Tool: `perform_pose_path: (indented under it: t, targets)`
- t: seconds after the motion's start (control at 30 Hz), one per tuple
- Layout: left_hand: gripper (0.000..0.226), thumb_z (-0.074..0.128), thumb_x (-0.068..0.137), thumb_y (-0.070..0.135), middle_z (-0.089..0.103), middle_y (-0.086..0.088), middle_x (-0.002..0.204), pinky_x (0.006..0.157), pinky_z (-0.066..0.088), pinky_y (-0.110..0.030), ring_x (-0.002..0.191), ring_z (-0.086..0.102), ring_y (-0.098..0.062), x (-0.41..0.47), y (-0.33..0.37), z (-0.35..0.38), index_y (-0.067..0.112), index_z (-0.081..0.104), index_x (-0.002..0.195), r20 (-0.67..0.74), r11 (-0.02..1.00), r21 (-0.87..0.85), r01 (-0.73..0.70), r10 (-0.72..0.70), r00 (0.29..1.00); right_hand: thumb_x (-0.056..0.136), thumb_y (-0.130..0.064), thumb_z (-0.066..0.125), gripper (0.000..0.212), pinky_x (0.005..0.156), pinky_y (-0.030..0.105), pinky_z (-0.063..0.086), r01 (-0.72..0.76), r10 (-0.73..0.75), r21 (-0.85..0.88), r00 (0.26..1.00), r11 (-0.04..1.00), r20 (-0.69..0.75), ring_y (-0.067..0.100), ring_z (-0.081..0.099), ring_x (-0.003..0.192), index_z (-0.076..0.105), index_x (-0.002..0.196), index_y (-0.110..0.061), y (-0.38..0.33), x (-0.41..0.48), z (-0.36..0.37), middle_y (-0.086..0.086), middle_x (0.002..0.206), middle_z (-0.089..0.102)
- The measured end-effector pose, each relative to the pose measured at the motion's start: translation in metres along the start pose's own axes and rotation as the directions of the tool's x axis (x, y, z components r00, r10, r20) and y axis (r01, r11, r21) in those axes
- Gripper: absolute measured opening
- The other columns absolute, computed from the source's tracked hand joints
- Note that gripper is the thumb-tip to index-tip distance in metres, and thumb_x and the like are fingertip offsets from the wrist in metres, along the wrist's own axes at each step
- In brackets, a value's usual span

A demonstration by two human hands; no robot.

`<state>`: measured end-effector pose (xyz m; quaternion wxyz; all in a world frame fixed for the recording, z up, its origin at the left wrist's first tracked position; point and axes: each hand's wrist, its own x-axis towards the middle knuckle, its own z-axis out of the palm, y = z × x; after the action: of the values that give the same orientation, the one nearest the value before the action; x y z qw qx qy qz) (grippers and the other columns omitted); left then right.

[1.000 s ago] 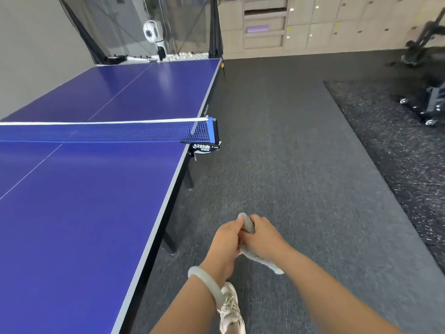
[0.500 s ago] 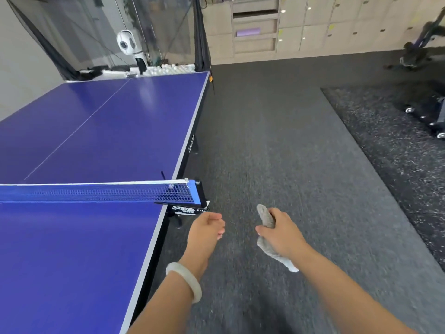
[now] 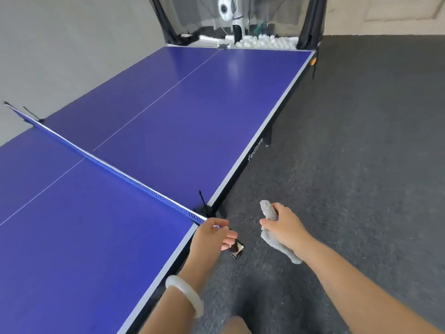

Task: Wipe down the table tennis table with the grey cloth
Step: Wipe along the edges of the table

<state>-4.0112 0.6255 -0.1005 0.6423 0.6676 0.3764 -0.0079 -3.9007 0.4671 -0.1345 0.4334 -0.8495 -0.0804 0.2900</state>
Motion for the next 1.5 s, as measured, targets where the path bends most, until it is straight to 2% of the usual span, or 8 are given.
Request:
perform_pose_path:
  t: [0.23,0.4,0.6,0.77,0.9,1.0,1.2,1.5]
  targets:
    - [0.019,0.053,0.092,0.001,0.07,-0.006,0.081,0.05,0.051,-0.025,0.054,0.062,-0.012,0.086,0.052,-0.041,0.015,0.063,0.099,-0.098,0.969,0.224,-0.102,0.126,0.987,0.094,-0.027,0.058,0.014,0.062,0.024,0.041,-0.035,0.038,-0.024,0.991,0.999,0.127,0.013,0.059,0.091,0.056,0.106,-0.02,-0.028,0.088,0.027,0.001,0.106,0.056]
    - [0.016,0.046,0.096,0.01,0.066,-0.009,0.095,0.073,0.055,-0.037,0.077,0.061,-0.024,0.191,0.087,-0.051,0.016,0.061,0.098,0.02,0.782,0.614,-0.109,0.123,0.992,0.096,-0.03,0.06,0.019,0.066,0.026,0.044,-0.254,0.232,0.144,0.961,0.957,0.152,0.011,0.06,0.086,0.056,0.108,-0.018,-0.026,0.138,0.053,-0.001,0.098,0.061]
    - [0.032,0.038,0.102,0.014,0.046,-0.004,0.136,0.091,0.047,-0.037,0.11,0.055,-0.028,0.283,0.074,-0.013,0.014,0.052,0.132,0.217,0.337,0.913,-0.229,0.074,0.973,0.1,-0.035,0.055,0.05,0.104,0.049,0.043,-0.463,0.427,0.593,0.879,0.659,0.211,0.032,0.056,0.119,0.042,0.142,-0.01,-0.032,0.198,0.098,0.015,0.132,0.057]
    - [0.04,0.04,0.103,0.012,0.033,-0.005,0.149,0.103,0.039,-0.037,0.131,0.041,-0.027,0.337,0.047,0.007,0.01,0.042,0.143,0.356,0.185,0.906,-0.38,0.15,0.923,0.096,-0.031,0.063,0.079,0.117,0.041,0.032,-0.42,0.216,0.819,0.907,0.391,0.362,0.019,0.045,0.136,0.014,0.157,-0.022,-0.036,0.227,0.143,0.004,0.153,0.041]
    - [0.05,0.04,0.104,0.02,0.022,-0.006,0.16,0.117,0.022,-0.038,0.145,0.025,-0.026,0.379,0.043,0.011,0.01,0.03,0.152,0.433,0.062,0.885,-0.462,0.26,0.863,0.089,-0.014,0.07,0.073,0.075,0.01,0.045,-0.368,0.16,0.694,0.924,0.62,0.347,0.005,0.059,0.088,0.018,0.138,-0.031,-0.016,0.219,0.173,-0.001,0.11,0.054]
    - [0.055,0.04,0.104,0.023,0.024,-0.01,0.161,0.121,0.019,-0.04,0.149,0.021,-0.025,0.399,0.039,0.016,0.007,0.026,0.155,0.518,-0.047,0.844,-0.534,0.326,0.791,0.091,0.001,0.06,0.068,0.05,0.013,0.04,-0.394,0.131,0.73,0.911,0.558,0.391,0.001,0.048,0.051,0.017,0.134,-0.028,-0.007,0.222,0.193,0.0,0.078,0.047]
    - [0.051,0.033,0.103,0.019,0.027,-0.007,0.16,0.123,0.017,-0.035,0.15,0.021,-0.022,0.412,0.024,0.009,0.008,0.032,0.153,0.535,0.063,0.787,-0.614,0.425,0.73,0.086,-0.025,0.07,0.089,0.103,0.051,0.049,-0.29,0.197,0.854,0.954,0.433,0.224,0.024,0.055,0.117,0.009,0.151,-0.027,-0.012,0.229,0.221,0.016,0.138,0.045]
    - [0.048,0.032,0.104,0.016,0.027,0.001,0.16,0.122,0.014,-0.027,0.151,0.017,-0.011,0.418,0.017,0.006,0.013,0.035,0.153,0.495,0.165,0.764,-0.624,0.471,0.73,0.081,-0.066,0.064,0.102,0.109,0.061,0.036,-0.035,0.198,0.804,0.975,0.593,-0.103,0.042,0.044,0.134,0.014,0.151,-0.012,-0.01,0.258,0.215,0.023,0.147,0.039]
